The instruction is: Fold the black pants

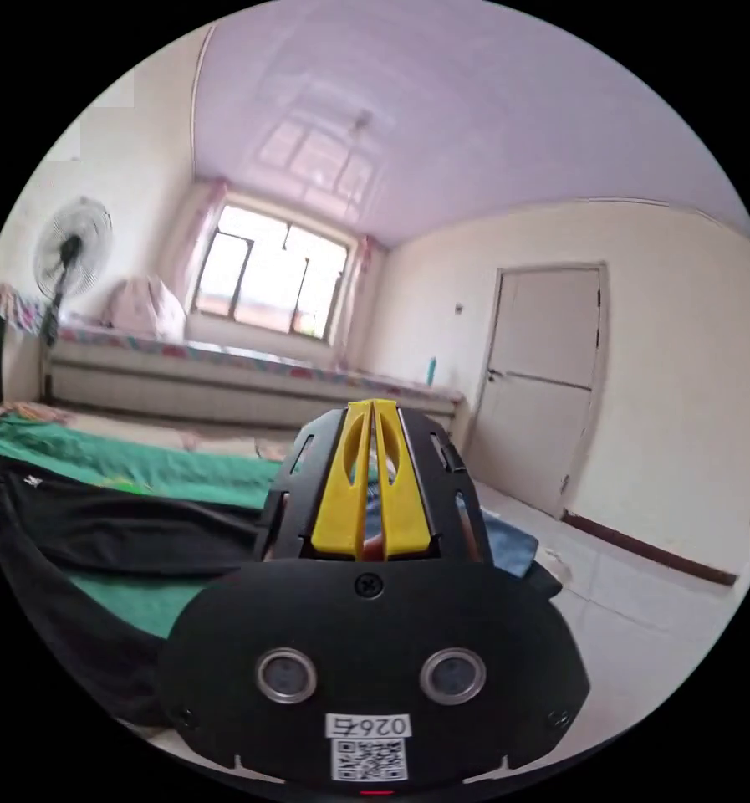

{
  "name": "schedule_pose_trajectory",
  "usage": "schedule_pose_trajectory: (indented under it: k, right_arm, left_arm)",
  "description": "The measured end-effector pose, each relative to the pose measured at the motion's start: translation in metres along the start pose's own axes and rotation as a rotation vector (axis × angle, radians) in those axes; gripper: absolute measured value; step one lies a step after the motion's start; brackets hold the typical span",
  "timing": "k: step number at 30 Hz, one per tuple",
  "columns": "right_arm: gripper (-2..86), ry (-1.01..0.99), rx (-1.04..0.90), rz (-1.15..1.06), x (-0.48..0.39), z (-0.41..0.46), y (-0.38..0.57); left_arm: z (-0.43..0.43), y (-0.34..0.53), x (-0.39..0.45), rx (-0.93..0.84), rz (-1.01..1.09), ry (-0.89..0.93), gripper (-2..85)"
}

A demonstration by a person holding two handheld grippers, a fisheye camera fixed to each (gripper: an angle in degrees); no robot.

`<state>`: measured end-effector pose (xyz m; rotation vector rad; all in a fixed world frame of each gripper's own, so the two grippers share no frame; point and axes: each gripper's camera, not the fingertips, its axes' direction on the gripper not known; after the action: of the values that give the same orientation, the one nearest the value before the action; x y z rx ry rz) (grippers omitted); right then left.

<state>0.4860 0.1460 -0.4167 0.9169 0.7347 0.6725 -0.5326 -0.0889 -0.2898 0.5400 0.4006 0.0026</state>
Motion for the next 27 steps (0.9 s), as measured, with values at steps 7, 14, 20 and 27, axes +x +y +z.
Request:
schedule_pose_trajectory:
  k: [7, 14, 20, 27]
  right_arm:
    - [-0.5, -0.558, -0.275, 0.062, 0.016, -0.052, 0.002]
    - [6.9, -0.588, -0.617, -0.220, -0.083, 0.017, 0.036]
    - [13.3, -0.389, -0.812, -0.454, -0.137, 0.085, 0.073]
    - [9.1, -0.538, -1.088, -0.446, -0.121, 0.155, 0.137]
  left_arm:
    - [-0.106, -0.021, 0.070, 0.076, 0.160, 0.210, 4.4]
    - [-0.108, 0.031, 0.085, -0.277, 0.146, -0.059, 19.2]
    - [-0.094, 0.079, 0.059, -0.536, -0.002, -0.059, 21.7]
    - [-0.048, 0.111, -0.006, -0.702, -0.218, -0.091, 23.1]
